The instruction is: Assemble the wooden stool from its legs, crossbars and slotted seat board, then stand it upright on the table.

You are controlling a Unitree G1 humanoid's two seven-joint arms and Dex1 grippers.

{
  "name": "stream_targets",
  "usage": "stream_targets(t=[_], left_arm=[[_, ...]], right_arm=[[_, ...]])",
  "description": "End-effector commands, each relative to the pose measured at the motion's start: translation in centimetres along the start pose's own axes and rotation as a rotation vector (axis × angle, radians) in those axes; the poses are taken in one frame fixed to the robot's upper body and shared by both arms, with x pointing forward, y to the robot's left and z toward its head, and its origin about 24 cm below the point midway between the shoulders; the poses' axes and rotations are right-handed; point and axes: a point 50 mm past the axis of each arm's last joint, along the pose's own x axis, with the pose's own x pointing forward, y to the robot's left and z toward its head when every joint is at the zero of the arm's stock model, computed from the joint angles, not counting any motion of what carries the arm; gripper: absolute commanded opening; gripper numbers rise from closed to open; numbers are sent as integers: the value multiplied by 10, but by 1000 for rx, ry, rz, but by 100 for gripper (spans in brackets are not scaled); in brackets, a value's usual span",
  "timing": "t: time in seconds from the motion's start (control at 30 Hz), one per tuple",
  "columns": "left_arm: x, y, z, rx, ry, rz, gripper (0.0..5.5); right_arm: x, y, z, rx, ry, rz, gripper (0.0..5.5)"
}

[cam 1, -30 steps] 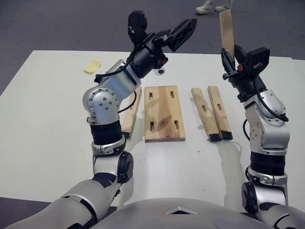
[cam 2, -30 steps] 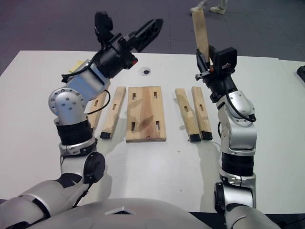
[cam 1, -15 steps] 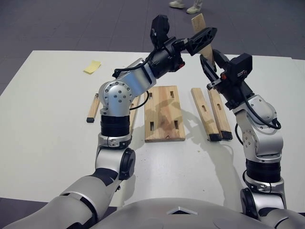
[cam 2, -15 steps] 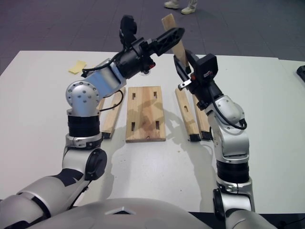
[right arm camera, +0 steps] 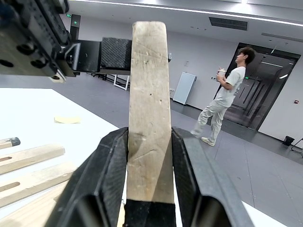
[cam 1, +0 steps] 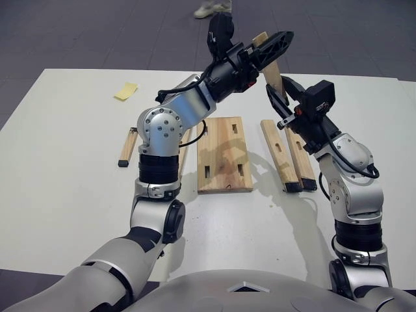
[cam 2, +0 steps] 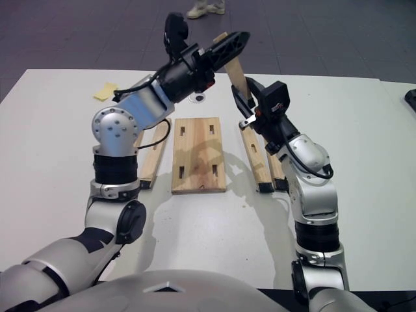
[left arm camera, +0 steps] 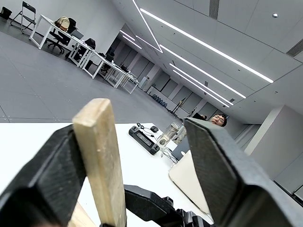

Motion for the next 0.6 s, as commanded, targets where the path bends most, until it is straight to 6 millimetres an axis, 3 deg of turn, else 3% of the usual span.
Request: stream_targets(t=[0.03, 0.4, 0.6], left_arm=[[11, -14, 0, -10, -2, -57, 269], [9, -7, -3, -1, -4, -7, 87], [9, -5, -6, 48, 2, 15, 53]], right_arm=[[0, -1, -1, -17, 15, 13, 130], [1, 1, -1, -13, 17, 20, 130], [2, 2, -2, -8, 19, 21, 130]])
